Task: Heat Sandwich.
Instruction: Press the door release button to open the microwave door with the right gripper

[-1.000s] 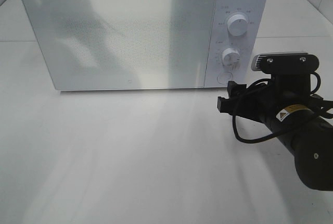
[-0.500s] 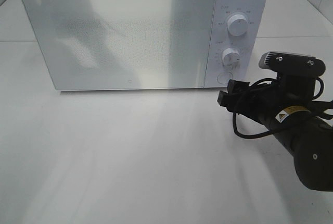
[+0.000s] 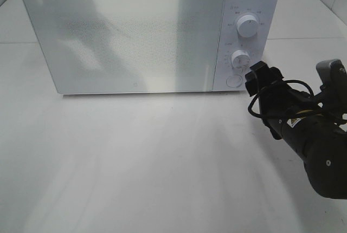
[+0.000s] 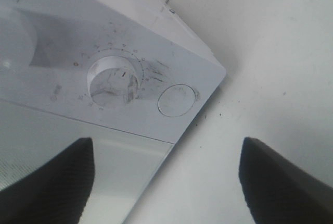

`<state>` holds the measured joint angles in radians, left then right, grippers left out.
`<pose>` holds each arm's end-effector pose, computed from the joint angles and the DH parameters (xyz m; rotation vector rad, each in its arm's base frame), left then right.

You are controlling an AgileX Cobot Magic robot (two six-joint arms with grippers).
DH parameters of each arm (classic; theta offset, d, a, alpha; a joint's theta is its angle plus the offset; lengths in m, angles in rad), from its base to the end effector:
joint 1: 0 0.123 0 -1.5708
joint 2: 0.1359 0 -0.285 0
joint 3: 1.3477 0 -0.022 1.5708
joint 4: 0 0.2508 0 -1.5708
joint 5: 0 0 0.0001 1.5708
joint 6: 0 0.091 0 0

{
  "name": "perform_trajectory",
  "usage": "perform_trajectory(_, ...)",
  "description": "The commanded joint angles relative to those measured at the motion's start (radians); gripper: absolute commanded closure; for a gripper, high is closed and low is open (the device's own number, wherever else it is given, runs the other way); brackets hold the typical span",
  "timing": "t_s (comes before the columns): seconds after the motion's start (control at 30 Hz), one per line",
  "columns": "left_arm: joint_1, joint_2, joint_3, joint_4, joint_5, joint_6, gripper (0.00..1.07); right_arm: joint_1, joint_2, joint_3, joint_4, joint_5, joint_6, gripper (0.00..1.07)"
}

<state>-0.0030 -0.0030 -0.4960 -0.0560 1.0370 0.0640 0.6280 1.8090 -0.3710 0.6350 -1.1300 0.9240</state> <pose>-0.0039 -0.0044 0.2782 0.0694 2.0193 -0.0281 0.2338 0.1094 0.1248 0.9273 1.6598 0.7622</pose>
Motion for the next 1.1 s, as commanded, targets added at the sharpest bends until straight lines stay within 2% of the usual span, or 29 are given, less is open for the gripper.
perform_trajectory(0.03, 0.003, -0.028, 0.003, -0.008, -0.008, -0.001, 0.05, 0.005, -0.004, 0.000, -0.010, -0.006, 0.177, 0.32)
perform_trajectory(0.17, 0.003, -0.028, 0.003, -0.008, -0.008, -0.001, 0.05, 0.005, -0.004, 0.000, -0.010, -0.006, 0.370, 0.33)
perform_trajectory(0.27, 0.003, -0.028, 0.003, -0.008, -0.008, -0.001, 0.05, 0.005, -0.004, 0.000, -0.010, -0.006, 0.415, 0.36)
perform_trajectory(0.33, 0.003, -0.028, 0.003, -0.008, -0.008, -0.001, 0.05, 0.005, -0.004, 0.000, -0.010, -0.006, 0.459, 0.44)
perform_trajectory(0.37, 0.003, -0.028, 0.003, -0.008, -0.008, -0.001, 0.05, 0.005, -0.004, 0.000, -0.010, -0.006, 0.459, 0.44)
perform_trajectory(0.43, 0.003, -0.028, 0.003, -0.008, -0.008, -0.001, 0.05, 0.005, -0.004, 0.000, -0.010, -0.006, 0.479, 0.51)
perform_trajectory(0.47, 0.003, -0.028, 0.003, -0.008, -0.008, -0.001, 0.05, 0.005, -0.004, 0.000, -0.010, -0.006, 0.491, 0.61)
perform_trajectory(0.5, 0.003, -0.028, 0.003, -0.008, -0.008, -0.001, 0.05, 0.005, -0.004, 0.000, -0.010, -0.006, 0.491, 0.61)
perform_trajectory(0.57, 0.003, -0.028, 0.003, -0.008, -0.008, -0.001, 0.05, 0.005, -0.004, 0.000, -0.010, -0.006, 0.493, 0.74)
perform_trajectory(0.6, 0.003, -0.028, 0.003, -0.008, -0.008, -0.001, 0.05, 0.005, -0.004, 0.000, -0.010, -0.006, 0.493, 0.88)
perform_trajectory(0.63, 0.003, -0.028, 0.003, -0.008, -0.008, -0.001, 0.05, 0.004, -0.004, 0.000, -0.010, -0.004, 0.493, 0.94)
perform_trajectory(0.67, 0.003, -0.028, 0.003, -0.008, -0.008, -0.001, 0.05, 0.004, -0.004, 0.000, -0.010, -0.004, 0.493, 0.94)
perform_trajectory(0.73, 0.003, -0.028, 0.003, -0.008, -0.008, -0.001, 0.05, 0.004, -0.004, 0.000, -0.010, 0.013, 0.493, 1.07)
perform_trajectory(1.1, 0.003, -0.028, 0.003, -0.008, -0.008, -0.001, 0.05, 0.002, -0.004, -0.004, -0.027, 0.059, 0.503, 1.07)
